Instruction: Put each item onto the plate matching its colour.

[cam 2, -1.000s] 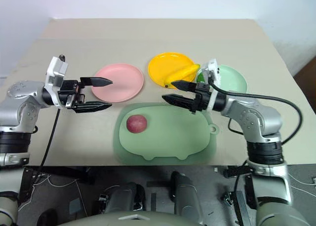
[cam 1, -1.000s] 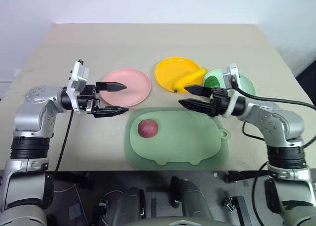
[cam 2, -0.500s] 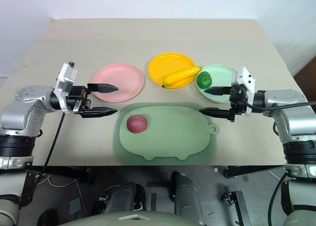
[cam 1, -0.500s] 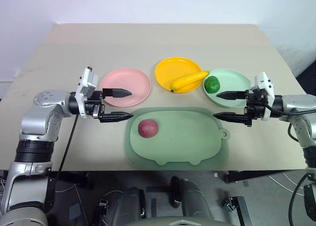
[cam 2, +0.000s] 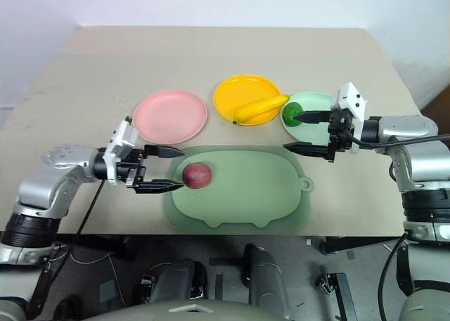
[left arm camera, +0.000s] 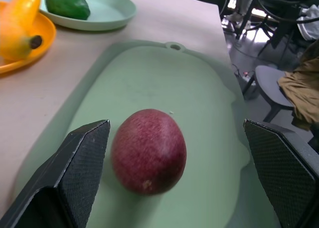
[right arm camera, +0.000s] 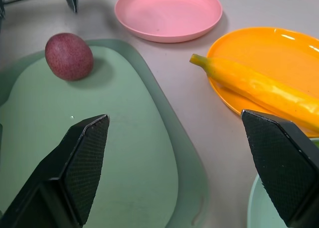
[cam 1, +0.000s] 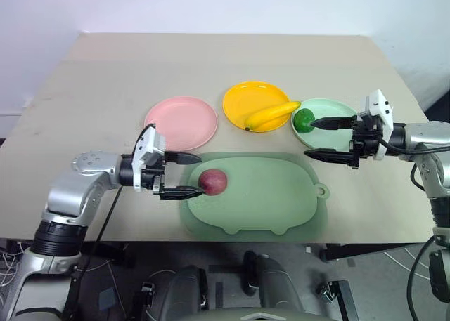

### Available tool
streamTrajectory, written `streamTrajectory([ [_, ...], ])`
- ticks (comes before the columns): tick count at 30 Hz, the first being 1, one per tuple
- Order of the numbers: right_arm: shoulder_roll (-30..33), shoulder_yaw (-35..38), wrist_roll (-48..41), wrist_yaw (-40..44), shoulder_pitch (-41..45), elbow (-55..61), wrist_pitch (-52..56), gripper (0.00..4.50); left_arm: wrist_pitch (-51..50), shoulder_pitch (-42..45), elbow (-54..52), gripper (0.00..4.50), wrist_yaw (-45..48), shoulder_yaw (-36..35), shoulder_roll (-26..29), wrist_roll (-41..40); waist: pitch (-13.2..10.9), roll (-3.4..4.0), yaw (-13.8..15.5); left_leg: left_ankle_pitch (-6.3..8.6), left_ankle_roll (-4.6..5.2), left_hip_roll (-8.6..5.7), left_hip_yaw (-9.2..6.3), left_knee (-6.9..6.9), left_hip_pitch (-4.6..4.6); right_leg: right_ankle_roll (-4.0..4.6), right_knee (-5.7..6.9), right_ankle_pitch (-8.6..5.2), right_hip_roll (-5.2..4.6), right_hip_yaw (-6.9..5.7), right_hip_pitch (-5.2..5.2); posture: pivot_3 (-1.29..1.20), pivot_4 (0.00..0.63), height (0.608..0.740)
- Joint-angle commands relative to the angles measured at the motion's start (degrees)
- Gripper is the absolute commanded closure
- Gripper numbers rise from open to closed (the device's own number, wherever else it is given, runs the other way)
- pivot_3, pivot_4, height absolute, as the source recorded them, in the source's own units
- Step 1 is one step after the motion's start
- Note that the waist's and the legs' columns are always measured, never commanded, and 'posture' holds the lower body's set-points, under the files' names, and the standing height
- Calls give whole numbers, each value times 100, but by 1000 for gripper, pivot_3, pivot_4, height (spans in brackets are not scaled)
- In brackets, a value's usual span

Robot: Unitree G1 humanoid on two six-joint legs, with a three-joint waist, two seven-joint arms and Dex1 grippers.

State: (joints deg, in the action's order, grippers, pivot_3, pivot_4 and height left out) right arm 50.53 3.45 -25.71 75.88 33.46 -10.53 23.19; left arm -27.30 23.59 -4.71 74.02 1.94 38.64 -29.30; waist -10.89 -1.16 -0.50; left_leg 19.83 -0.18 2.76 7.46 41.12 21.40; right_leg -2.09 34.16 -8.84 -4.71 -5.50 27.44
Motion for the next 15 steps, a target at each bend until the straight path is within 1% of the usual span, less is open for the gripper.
streamTrajectory([
  [1, 67, 159, -135, 126, 187, -20, 89, 50, -153, 117, -65, 0, -324, 31, -53, 56, 0, 0, -4, 0, 0, 0, 0, 0, -1, 0, 1, 0, 0, 0, 0, 0, 150, 704],
  [5, 32, 201, -203, 144, 315, -73, 205, 50, 12, 43, -28, 0, -644, 160, -157, 326, 0, 0, -3, 0, 0, 0, 1, 0, -1, 0, 0, 0, 0, 0, 0, 0, 150, 704],
  [10, 6, 194, -138, 84, 347, -78, 174, 50, 269, -9, 10, 0, -734, 309, -410, 477, 0, 0, 1, 0, 0, 0, 0, 0, -1, 0, 0, 0, -1, 0, -1, 0, 150, 704],
  [15, -43, 187, -137, 41, 413, -81, 199, 50, 194, -66, -1, 0, -629, 442, -518, 394, 0, 0, -4, 0, 0, 0, 1, 0, -1, 0, 2, 0, -1, 0, 0, 0, 150, 704],
])
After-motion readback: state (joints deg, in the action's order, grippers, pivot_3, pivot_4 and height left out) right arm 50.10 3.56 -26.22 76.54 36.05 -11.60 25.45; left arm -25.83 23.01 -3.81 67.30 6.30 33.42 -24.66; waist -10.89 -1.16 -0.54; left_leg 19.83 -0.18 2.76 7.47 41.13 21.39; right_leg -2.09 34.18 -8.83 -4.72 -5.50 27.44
